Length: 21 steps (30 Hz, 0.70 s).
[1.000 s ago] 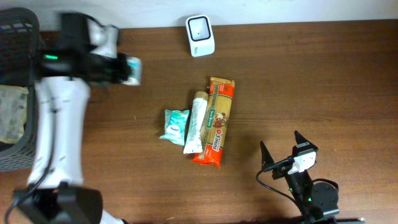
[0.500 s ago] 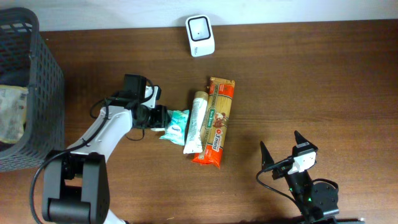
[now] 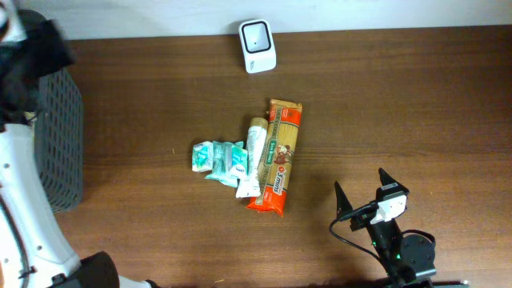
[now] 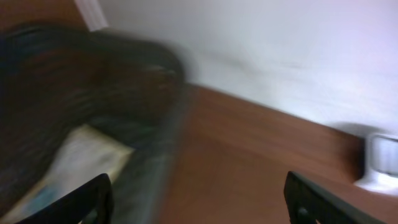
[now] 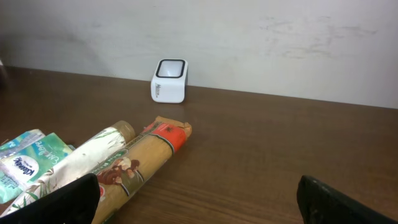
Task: Scan the item barcode
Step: 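Place the second tissue pack left of the first and release, then reach the left gripper into the basket and grasp the cream snack bag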
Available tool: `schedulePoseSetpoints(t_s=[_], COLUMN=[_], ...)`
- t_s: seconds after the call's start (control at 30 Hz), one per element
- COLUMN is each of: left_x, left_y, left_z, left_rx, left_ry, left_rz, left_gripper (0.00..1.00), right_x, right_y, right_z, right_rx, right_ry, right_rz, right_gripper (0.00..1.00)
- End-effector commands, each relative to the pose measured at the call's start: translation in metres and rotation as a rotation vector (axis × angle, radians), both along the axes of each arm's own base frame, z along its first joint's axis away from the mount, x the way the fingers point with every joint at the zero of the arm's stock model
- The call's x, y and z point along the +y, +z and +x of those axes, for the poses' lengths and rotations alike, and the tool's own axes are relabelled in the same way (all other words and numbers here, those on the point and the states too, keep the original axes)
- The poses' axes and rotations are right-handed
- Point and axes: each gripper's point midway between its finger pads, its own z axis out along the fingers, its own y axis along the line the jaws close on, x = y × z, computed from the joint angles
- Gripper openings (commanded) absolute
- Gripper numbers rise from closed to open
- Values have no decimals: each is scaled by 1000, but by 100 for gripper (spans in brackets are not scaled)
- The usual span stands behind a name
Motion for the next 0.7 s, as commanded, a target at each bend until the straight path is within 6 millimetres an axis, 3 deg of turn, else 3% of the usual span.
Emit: schedulePoseSetpoints(t_s=[0.0, 0.03, 0.07, 0.13, 0.17, 0.23, 0.3, 0.5, 0.67], left_x=[84, 97, 120, 146, 156, 171, 180, 191, 202], left_y=[-32, -47, -75, -118, -145, -181, -215, -305, -351], left_z=[-29, -34, -45, -56, -61, -63, -57, -31, -23], left_rx=[110, 147, 231, 364, 447, 529, 603, 721, 764], left_ry=[247, 273, 317, 316, 282, 247, 149, -2, -14], left_rz=[40, 34, 39, 71, 83, 83, 93, 95, 107], left_gripper=[84, 84, 84, 84, 85, 89, 94, 87, 84], right_x=[-1, -1, -1, -1, -1, -1, -1, -1, -1], right_y=[-3, -3, -3, -3, -3, -3, -3, -3, -3], right_z=[0, 0, 0, 0, 0, 0, 0, 0, 0], right_rx=[3, 3, 3, 3, 3, 3, 3, 3, 3], right_ry=[-1, -1, -1, -1, -1, -1, -1, -1, -1], right_rz=[0, 0, 0, 0, 0, 0, 0, 0, 0], right_gripper=[99, 99, 99, 99, 99, 99, 99, 99, 99])
